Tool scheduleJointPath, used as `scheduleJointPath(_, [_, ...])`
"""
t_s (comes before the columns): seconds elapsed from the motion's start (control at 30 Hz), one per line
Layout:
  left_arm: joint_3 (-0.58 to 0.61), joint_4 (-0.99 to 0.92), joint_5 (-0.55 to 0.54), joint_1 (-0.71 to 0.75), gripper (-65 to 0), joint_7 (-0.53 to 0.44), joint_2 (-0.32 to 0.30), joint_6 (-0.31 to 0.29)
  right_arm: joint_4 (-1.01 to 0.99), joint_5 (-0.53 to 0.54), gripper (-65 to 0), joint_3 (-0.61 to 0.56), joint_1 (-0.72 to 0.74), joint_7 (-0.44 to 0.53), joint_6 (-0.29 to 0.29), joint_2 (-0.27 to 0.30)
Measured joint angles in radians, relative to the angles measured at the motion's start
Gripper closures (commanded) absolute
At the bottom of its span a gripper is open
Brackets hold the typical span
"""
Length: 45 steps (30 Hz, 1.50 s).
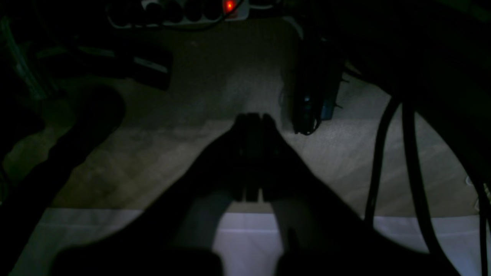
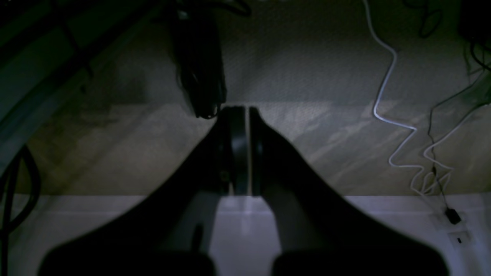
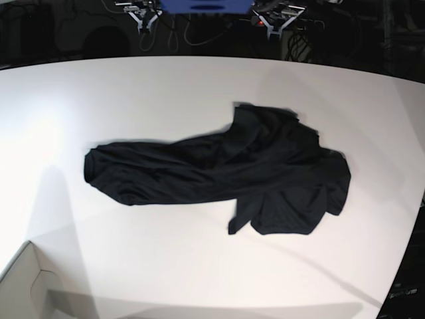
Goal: Layout the t-shirt on the table in an organized manner, then fold the t-shirt properly
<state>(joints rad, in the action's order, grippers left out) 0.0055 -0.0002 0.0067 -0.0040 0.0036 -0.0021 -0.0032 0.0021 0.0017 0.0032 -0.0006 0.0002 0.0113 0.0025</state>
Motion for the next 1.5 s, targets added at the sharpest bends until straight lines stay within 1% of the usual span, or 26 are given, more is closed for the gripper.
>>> scheduleJointPath(0.63, [0.000, 0.001, 0.000, 0.004, 0.0, -0.003, 0.000, 0.000, 0.000, 0.000, 0.0, -0.006, -0.001, 0.000, 0.000, 0.000])
scheduleJointPath(0.8, [-0.004, 0.002, -0.001, 0.013, 0.0, -0.008, 0.000, 0.000, 0.002, 0.000, 0.0, -0.006, -0.037, 0.004, 0.000, 0.001])
scheduleJointPath(0.97, [-0.004, -0.002, -0.004, 0.040, 0.0, 0.001, -0.024, 0.001, 0.000, 0.000, 0.0, -0.006, -0.098, -0.001, -0.003, 0.000])
scheduleJointPath(1.1, [-0.004, 0.000, -0.004, 0.033, 0.0, -0.003, -0.037, 0.003, 0.002, 0.000, 0.0, -0.006, -0.093, -0.003, -0.004, 0.000])
scheduleJointPath(1.2, [-0.004, 0.005, -0.004, 0.028, 0.0, -0.006, -0.050, 0.003, 0.090, 0.000, 0.0, -0.006, -0.100, 0.001, -0.004, 0.001])
scheduleJointPath(1.3, [-0.004, 0.005, -0.004, 0.031, 0.0, -0.003, -0.055, 0.004, 0.190, 0.000, 0.0, -0.002, -0.136, 0.010, -0.004, 0.003])
scheduleJointPath(1.5, [-0.005, 0.005, -0.004, 0.034, 0.0, -0.007, -0.023, 0.003, 0.196, 0.000, 0.0, -0.005, -0.170, -0.016, -0.006, 0.001])
